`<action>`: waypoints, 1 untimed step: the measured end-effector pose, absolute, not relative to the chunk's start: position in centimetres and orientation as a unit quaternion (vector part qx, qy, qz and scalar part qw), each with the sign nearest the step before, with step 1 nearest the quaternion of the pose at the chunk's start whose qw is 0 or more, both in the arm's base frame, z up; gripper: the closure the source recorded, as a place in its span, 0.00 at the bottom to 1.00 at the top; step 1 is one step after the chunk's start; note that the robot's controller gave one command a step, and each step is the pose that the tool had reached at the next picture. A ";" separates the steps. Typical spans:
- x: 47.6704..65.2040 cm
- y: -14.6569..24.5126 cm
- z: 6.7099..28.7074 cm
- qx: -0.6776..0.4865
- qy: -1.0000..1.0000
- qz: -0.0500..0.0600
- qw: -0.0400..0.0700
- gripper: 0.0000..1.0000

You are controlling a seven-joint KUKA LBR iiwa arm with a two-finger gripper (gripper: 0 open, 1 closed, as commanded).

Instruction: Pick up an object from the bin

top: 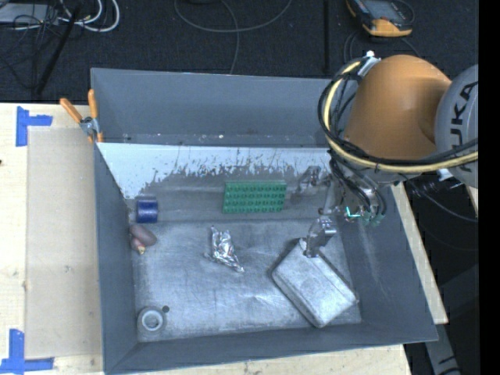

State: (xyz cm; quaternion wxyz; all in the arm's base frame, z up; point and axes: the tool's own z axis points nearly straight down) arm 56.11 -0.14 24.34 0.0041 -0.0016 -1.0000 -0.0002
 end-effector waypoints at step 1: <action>57.4 9.9 14.4 -0.003 -1.000 -0.002 0.004 0.00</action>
Offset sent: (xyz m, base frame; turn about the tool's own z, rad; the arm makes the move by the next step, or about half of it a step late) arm 0.0151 0.0946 -0.0941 0.0103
